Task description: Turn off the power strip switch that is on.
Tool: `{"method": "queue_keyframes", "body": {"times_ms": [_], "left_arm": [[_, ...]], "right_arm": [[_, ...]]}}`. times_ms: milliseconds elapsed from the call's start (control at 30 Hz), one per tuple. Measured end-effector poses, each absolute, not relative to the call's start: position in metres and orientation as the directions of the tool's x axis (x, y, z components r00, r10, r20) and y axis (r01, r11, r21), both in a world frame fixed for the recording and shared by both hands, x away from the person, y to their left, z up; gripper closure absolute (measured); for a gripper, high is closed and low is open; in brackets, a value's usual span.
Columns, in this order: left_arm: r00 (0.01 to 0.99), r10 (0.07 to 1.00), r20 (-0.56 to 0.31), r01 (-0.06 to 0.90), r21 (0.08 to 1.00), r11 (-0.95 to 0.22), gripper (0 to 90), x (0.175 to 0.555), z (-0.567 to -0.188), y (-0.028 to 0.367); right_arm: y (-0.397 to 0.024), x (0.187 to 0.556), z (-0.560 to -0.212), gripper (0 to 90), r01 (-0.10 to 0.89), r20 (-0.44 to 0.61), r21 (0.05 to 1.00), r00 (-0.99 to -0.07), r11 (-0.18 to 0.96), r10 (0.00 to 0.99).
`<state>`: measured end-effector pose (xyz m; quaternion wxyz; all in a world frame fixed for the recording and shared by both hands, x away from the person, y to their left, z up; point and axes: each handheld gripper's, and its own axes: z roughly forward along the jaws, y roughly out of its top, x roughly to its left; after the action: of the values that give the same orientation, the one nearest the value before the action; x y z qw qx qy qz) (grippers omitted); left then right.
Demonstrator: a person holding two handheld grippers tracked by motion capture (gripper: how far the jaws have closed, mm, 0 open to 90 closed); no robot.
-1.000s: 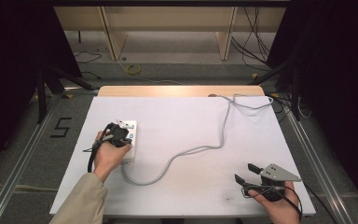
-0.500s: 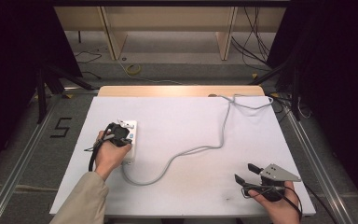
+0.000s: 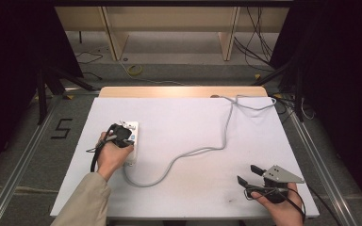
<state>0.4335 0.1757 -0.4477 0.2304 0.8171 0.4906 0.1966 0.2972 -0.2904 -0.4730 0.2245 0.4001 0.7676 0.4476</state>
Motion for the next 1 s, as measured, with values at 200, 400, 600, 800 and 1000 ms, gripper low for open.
{"method": "queue_keyframes", "body": {"times_ms": [200, 400, 600, 800, 1000], "left_arm": [[0.440, 0.893, 0.094, 0.716, 0.564, -0.412, 89.3, 0.4342, -0.4483, 0.1755], [0.441, 0.892, 0.097, 0.716, 0.561, -0.415, 89.3, 0.4349, -0.4486, 0.1751], [0.442, 0.891, 0.101, 0.718, 0.556, -0.419, 89.3, 0.4352, -0.4484, 0.1745], [0.437, 0.894, 0.103, 0.718, 0.558, -0.415, 89.3, 0.4349, -0.4487, 0.1737], [0.427, 0.898, 0.107, 0.721, 0.559, -0.409, 89.4, 0.4342, -0.4491, 0.1724]], "right_arm": [[-0.2903, 0.2972, -0.4731, 33.6, 0.413, 0.013, 0.867, -0.580, 0.280, 0.815], [-0.2903, 0.2972, -0.4731, 33.6, 0.413, 0.013, 0.866, -0.580, 0.280, 0.814], [-0.2901, 0.2973, -0.4733, 33.6, 0.414, 0.013, 0.866, -0.581, 0.282, 0.814], [-0.2902, 0.2971, -0.4732, 33.6, 0.414, 0.013, 0.866, -0.580, 0.282, 0.814], [-0.2902, 0.2970, -0.4731, 33.5, 0.413, 0.012, 0.866, -0.581, 0.282, 0.814]]}}
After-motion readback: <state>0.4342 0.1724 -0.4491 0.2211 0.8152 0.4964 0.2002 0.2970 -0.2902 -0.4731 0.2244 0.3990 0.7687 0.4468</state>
